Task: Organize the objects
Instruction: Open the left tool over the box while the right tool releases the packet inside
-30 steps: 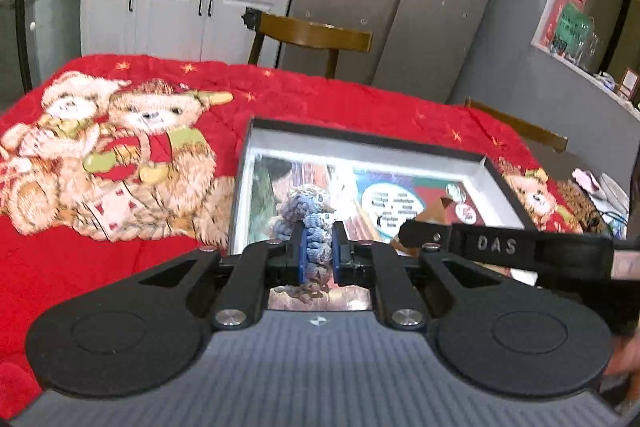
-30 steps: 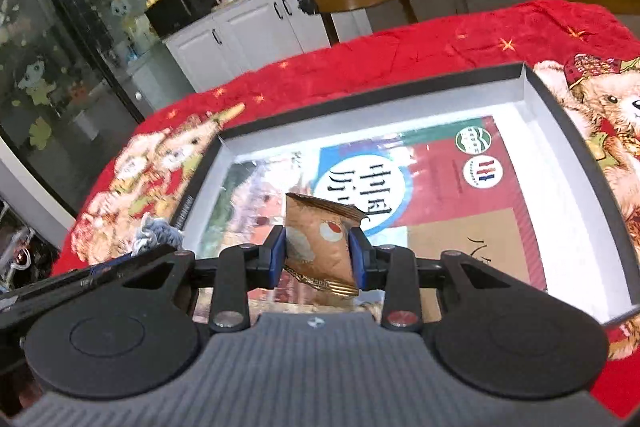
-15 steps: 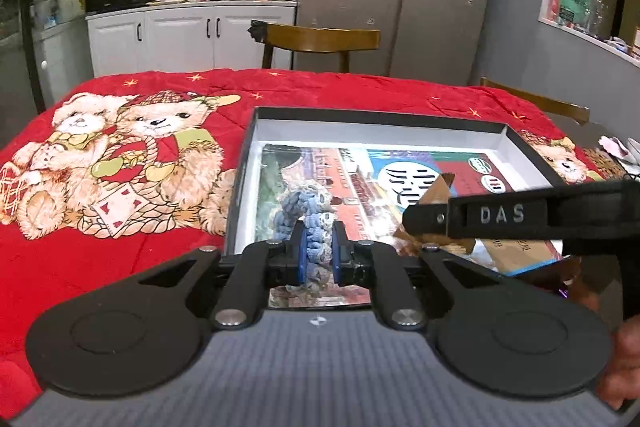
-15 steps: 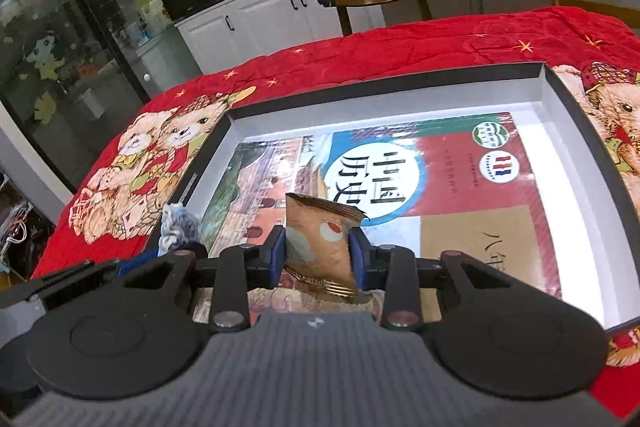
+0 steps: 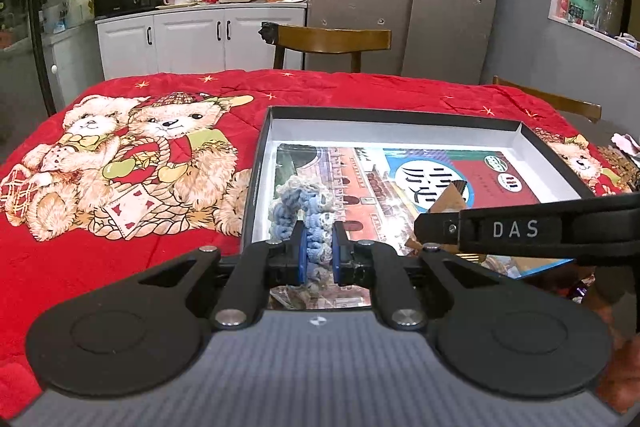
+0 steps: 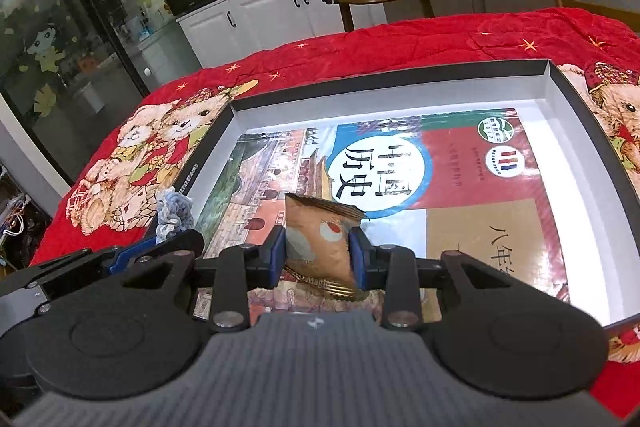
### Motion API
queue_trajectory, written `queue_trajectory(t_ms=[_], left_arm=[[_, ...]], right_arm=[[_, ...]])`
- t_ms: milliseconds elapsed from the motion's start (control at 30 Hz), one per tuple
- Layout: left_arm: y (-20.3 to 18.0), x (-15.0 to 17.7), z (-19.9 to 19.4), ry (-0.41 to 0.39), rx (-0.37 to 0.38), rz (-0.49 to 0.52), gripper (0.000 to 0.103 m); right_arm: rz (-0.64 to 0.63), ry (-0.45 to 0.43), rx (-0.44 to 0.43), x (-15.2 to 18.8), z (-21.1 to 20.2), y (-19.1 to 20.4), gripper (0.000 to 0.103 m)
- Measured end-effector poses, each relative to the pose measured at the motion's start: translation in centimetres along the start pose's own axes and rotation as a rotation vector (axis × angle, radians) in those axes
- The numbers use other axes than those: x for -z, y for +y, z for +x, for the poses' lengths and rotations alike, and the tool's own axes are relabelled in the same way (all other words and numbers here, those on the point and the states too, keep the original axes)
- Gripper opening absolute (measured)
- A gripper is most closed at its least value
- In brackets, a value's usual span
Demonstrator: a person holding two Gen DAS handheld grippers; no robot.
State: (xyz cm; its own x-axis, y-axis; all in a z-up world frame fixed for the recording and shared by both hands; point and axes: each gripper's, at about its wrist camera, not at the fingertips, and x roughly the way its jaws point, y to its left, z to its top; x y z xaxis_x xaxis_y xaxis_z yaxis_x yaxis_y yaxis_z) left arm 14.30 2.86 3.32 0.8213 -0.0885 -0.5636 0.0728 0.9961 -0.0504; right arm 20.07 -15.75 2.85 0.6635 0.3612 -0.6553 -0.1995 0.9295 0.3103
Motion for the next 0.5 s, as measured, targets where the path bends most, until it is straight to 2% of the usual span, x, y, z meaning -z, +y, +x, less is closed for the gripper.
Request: queue_trajectory(t_ms=[500], left_arm=[[0.24,0.23,0.66,0.026,0.001,0.008,0.015]], right_arm=[[-0.019,-0.004,0.017,0.23,0.15,0.33,0.040]])
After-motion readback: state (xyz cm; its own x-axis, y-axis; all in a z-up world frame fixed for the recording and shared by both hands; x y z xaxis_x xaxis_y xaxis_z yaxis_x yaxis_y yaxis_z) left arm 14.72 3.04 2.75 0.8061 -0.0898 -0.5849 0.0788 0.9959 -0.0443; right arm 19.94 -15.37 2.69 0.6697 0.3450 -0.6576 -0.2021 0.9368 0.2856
